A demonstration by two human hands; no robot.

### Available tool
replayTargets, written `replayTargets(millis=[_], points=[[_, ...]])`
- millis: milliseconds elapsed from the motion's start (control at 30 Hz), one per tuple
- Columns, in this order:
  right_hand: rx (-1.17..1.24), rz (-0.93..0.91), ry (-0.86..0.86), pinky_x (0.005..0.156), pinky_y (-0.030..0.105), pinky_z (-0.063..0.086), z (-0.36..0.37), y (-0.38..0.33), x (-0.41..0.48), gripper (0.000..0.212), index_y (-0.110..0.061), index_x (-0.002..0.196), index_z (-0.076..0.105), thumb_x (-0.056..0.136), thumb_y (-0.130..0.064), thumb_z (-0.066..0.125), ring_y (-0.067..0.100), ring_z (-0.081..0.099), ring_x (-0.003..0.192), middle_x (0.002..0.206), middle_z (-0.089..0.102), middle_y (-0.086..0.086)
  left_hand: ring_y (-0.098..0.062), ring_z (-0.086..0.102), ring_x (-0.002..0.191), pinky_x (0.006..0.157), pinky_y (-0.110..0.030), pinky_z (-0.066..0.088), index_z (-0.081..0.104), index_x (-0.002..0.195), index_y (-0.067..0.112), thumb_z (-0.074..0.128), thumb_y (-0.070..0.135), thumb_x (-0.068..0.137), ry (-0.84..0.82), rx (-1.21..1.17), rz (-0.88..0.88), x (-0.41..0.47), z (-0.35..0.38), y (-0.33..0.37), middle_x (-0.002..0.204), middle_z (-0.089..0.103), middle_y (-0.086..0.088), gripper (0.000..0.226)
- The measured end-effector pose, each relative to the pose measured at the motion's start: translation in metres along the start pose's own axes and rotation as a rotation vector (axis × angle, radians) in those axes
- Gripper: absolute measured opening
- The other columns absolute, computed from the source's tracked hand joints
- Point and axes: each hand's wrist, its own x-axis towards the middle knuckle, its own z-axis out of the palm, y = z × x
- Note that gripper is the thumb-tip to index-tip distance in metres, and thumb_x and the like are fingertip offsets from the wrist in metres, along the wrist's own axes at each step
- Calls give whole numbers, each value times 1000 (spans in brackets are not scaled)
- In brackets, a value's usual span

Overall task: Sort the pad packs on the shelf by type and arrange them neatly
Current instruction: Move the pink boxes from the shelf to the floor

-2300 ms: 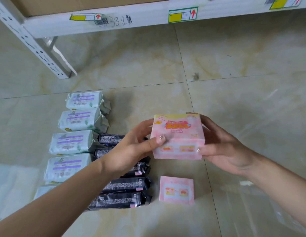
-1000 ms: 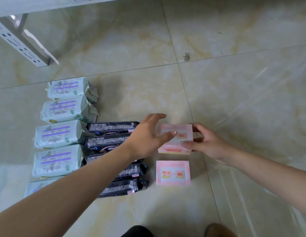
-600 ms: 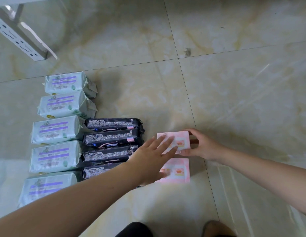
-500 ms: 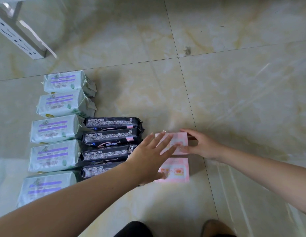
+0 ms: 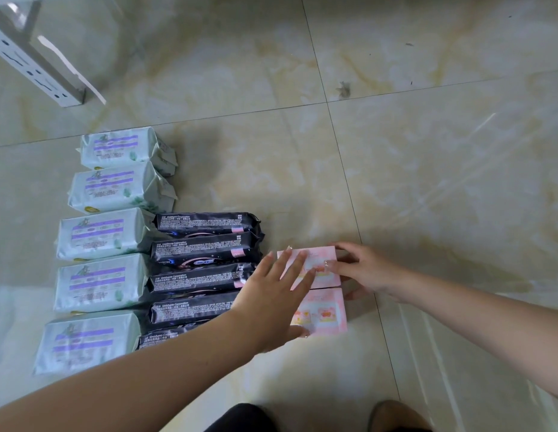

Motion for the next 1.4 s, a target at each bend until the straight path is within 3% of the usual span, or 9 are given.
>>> replayTargets(millis=[100,167,367,533,700,800,867,1000,1400], points=[[-237,-87,123,82,32,47,-6,-2,4,38,-21,124,51,88,-34,57,19,58,99,106,60,0,-29,-7,145,117,-43,-4,0,149,17,29,60,91,68,-66,-42,0,-8,-6,158,-5,-8,78],[-310,-117,209,84,27,42,-13,-9,4,36,-17,122,54,89,-33,56,16,56,97,101,58,-1,-25,8,144,117,-38,8,18,146,17,34,54,93,138,-171,-97,0,-22,-14,156,9,-6,66],[-252,-67,312,77,29,45,-23,-37,-25,23,-14,104,62,89,-30,56,26,64,97,103,67,8,-23,39,128,103,-33,35,51,127,14,49,35,93,238,-661,-375,-40,-53,-41,144,35,-1,40],[-125,-47,298,81,38,49,-15,-84,-77,13,-16,94,61,89,-27,58,26,66,82,88,64,2,-14,53,104,82,-14,35,63,110,9,54,21,92,391,-1028,-595,-95,-89,-36,123,50,2,24],[16,-10,303,76,34,47,-8,-136,-155,4,-22,86,56,89,-23,57,20,64,73,89,63,0,-12,56,89,77,-19,43,64,91,17,54,13,91,440,-1213,-677,-161,-152,-26,102,55,7,10],[74,7,306,67,25,44,-10,-180,-209,5,-19,88,56,92,-23,53,16,64,71,93,63,2,-11,55,86,67,-4,37,61,86,19,54,11,91,473,-1284,-748,-203,-203,-24,87,55,13,12],[107,22,307,62,21,42,-14,-215,-249,9,-19,87,55,94,-23,50,11,63,67,93,63,2,-11,54,83,63,-2,37,59,83,20,54,11,90,508,-1306,-800,-233,-243,-23,83,53,17,12],[173,33,332,59,21,43,-21,-274,-318,15,-24,79,56,93,-23,51,15,61,69,87,64,2,-11,56,85,70,-19,39,62,86,15,55,11,90,534,-1347,-811,-283,-306,-22,94,60,3,9],[275,-93,387,58,23,44,-41,-432,-480,7,-13,92,56,93,-18,52,17,60,69,80,60,0,-14,56,89,77,-21,38,60,86,17,54,13,91,568,-1367,-728,-412,-465,-32,99,54,3,8]])
